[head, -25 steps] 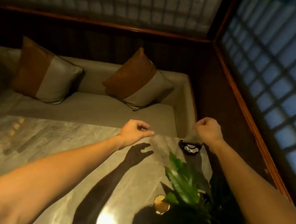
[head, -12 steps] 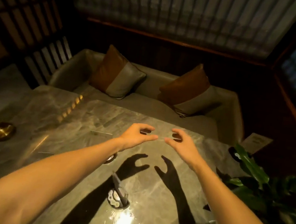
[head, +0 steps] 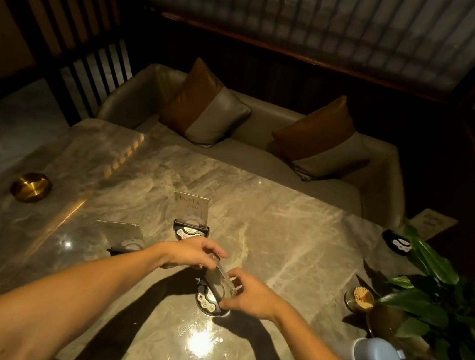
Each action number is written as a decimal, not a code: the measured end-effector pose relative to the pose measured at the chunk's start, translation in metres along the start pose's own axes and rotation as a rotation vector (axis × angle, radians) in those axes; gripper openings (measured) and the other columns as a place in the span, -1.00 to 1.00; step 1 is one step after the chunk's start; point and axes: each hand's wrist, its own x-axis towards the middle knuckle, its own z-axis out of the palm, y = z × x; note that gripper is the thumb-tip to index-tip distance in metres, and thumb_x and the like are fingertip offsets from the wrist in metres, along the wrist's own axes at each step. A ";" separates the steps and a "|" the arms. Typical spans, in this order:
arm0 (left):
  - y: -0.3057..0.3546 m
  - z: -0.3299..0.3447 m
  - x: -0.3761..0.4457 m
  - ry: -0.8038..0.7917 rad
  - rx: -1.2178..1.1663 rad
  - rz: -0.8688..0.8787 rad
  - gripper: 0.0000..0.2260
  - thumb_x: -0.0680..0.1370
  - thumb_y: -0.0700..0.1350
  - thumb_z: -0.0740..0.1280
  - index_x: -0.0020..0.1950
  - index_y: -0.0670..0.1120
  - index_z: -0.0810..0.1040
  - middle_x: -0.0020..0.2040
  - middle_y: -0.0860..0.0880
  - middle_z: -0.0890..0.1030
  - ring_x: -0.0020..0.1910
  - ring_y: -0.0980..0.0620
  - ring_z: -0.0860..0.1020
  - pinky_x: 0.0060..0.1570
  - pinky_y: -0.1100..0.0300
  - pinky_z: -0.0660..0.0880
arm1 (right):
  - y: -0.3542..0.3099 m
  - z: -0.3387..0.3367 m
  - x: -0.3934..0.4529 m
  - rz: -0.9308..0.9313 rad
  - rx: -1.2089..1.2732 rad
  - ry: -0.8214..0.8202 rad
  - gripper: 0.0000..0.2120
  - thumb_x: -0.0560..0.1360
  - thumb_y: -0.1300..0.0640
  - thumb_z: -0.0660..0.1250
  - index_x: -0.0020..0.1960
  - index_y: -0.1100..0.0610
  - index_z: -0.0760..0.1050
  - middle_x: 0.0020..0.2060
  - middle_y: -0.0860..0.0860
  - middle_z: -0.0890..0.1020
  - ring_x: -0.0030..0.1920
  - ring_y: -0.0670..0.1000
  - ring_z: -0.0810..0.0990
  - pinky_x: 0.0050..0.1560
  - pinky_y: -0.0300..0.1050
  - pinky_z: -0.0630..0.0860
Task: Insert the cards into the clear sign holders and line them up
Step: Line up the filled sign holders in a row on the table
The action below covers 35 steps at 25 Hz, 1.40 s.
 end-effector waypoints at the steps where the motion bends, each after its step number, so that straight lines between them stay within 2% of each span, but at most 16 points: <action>1: -0.004 0.002 0.001 0.002 0.011 0.014 -0.61 0.38 -0.26 0.46 0.18 0.01 0.65 0.01 -0.01 0.68 -0.01 0.06 0.63 0.12 0.11 0.57 | 0.004 0.005 0.002 -0.005 0.007 0.043 -0.61 0.37 0.09 0.48 0.17 0.03 0.50 0.03 0.10 0.66 -0.06 0.00 0.64 0.05 0.09 0.60; 4: -0.008 0.007 0.005 0.084 0.085 0.056 -0.73 0.40 -0.30 0.52 0.08 -0.15 0.68 -0.20 0.05 0.70 -0.20 0.13 0.65 -0.06 0.23 0.59 | 0.012 0.004 0.006 -0.030 0.041 0.172 -0.88 0.48 0.22 0.36 -0.01 0.05 0.53 -0.10 0.12 0.68 -0.18 0.00 0.62 -0.08 0.08 0.60; 6: -0.007 0.008 0.013 0.176 0.102 0.085 -0.86 0.43 -0.22 0.54 -0.05 -0.19 0.69 -0.22 -0.03 0.69 -0.24 0.12 0.62 -0.12 0.18 0.57 | 0.013 -0.010 0.006 -0.043 0.055 0.246 -0.89 0.53 0.22 0.34 -0.07 0.02 0.54 -0.17 0.05 0.68 -0.23 -0.04 0.63 -0.14 -0.01 0.61; 8: 0.006 0.011 0.025 0.215 0.095 0.114 -0.84 0.46 -0.18 0.53 -0.14 -0.26 0.63 -0.27 0.00 0.63 -0.28 0.18 0.58 -0.22 0.27 0.51 | 0.015 -0.034 0.004 -0.031 0.090 0.301 -0.86 0.56 0.27 0.30 -0.03 0.04 0.55 -0.15 0.01 0.68 -0.23 -0.08 0.63 -0.24 -0.17 0.60; 10: 0.028 0.014 0.038 0.237 0.054 0.113 -0.83 0.48 -0.19 0.51 -0.16 -0.27 0.61 -0.30 0.10 0.65 -0.29 0.21 0.61 -0.27 0.37 0.50 | 0.019 -0.062 0.003 -0.024 0.162 0.355 -0.86 0.56 0.28 0.29 0.05 0.12 0.57 -0.06 0.03 0.70 -0.10 -0.04 0.69 -0.23 -0.17 0.66; 12: 0.059 0.017 0.055 0.228 0.010 0.135 -0.86 0.49 -0.20 0.50 -0.08 -0.27 0.64 -0.24 0.10 0.70 -0.23 0.19 0.65 -0.23 0.35 0.54 | 0.023 -0.094 0.000 -0.030 0.233 0.405 -0.86 0.56 0.31 0.29 0.04 0.14 0.57 -0.01 0.05 0.71 0.01 0.02 0.69 -0.20 -0.17 0.67; 14: 0.092 0.022 0.076 0.222 -0.029 0.169 -0.93 0.50 -0.20 0.49 -0.05 -0.17 0.68 -0.17 0.07 0.72 -0.16 0.14 0.67 -0.18 0.31 0.57 | 0.030 -0.129 -0.004 -0.053 0.272 0.471 -0.85 0.55 0.33 0.31 -0.01 0.10 0.56 -0.01 0.04 0.71 0.04 0.03 0.68 -0.12 -0.16 0.67; 17: 0.140 0.038 0.119 0.263 -0.041 0.223 -0.95 0.53 -0.18 0.45 -0.04 -0.07 0.70 -0.10 0.04 0.71 -0.12 0.10 0.64 -0.19 0.29 0.57 | 0.049 -0.186 -0.013 -0.097 0.311 0.597 -0.89 0.54 0.37 0.31 0.03 0.23 0.54 -0.03 0.12 0.69 0.04 0.05 0.67 -0.01 -0.09 0.67; 20: 0.187 0.058 0.167 0.293 -0.033 0.259 -0.89 0.54 -0.14 0.45 0.04 -0.07 0.71 -0.01 0.01 0.71 0.01 0.04 0.65 -0.09 0.16 0.65 | 0.075 -0.245 -0.017 -0.088 0.267 0.673 -0.90 0.57 0.35 0.30 0.07 0.28 0.54 0.00 0.15 0.68 0.06 0.05 0.66 0.03 -0.10 0.63; 22: 0.215 0.073 0.203 0.316 -0.022 0.273 -0.90 0.53 -0.13 0.46 0.02 -0.09 0.71 -0.03 0.02 0.71 0.01 0.03 0.66 -0.08 0.06 0.67 | 0.097 -0.284 -0.018 -0.060 0.233 0.696 -0.92 0.59 0.32 0.30 0.06 0.24 0.54 -0.01 0.13 0.68 0.07 0.07 0.65 0.08 -0.02 0.63; 24: 0.242 0.090 0.234 0.362 -0.011 0.278 -0.92 0.52 -0.11 0.47 -0.04 -0.10 0.70 -0.07 0.03 0.70 -0.03 0.05 0.65 -0.09 0.02 0.67 | 0.118 -0.321 -0.019 -0.023 0.144 0.718 -0.93 0.60 0.26 0.29 0.01 0.16 0.54 -0.05 0.07 0.67 0.03 0.07 0.65 0.04 0.02 0.65; 26: 0.260 0.105 0.267 0.418 0.003 0.281 -0.93 0.50 -0.07 0.50 -0.09 -0.05 0.70 -0.11 0.05 0.70 -0.08 0.08 0.64 -0.09 0.01 0.65 | 0.137 -0.353 -0.019 0.019 0.012 0.720 -0.92 0.61 0.23 0.29 -0.02 0.09 0.52 -0.07 0.02 0.64 -0.03 0.03 0.64 -0.05 0.03 0.67; 29: 0.282 0.123 0.318 0.434 -0.003 0.263 -0.83 0.46 -0.03 0.53 -0.01 -0.06 0.72 -0.15 0.07 0.70 -0.07 0.01 0.66 -0.06 0.04 0.63 | 0.160 -0.394 -0.017 0.068 -0.150 0.718 -0.85 0.55 0.29 0.34 -0.06 0.05 0.50 -0.12 -0.01 0.62 -0.14 0.04 0.64 -0.16 0.01 0.66; 32: 0.297 0.139 0.361 0.443 -0.051 0.237 -0.81 0.44 -0.06 0.55 0.00 -0.09 0.72 -0.17 0.05 0.70 -0.08 0.00 0.67 0.00 0.00 0.62 | 0.182 -0.426 -0.011 0.096 -0.312 0.716 -0.88 0.53 0.30 0.31 -0.04 0.10 0.52 -0.10 0.08 0.64 -0.09 0.11 0.61 -0.10 0.05 0.57; 35: 0.306 0.151 0.393 0.431 -0.072 0.226 -0.88 0.46 -0.07 0.53 -0.05 -0.07 0.73 -0.18 0.05 0.71 -0.13 0.05 0.65 0.00 0.01 0.58 | 0.204 -0.446 -0.003 0.122 -0.385 0.686 -0.88 0.56 0.29 0.28 0.03 0.18 0.57 -0.07 0.15 0.65 -0.06 0.17 0.62 -0.05 0.10 0.58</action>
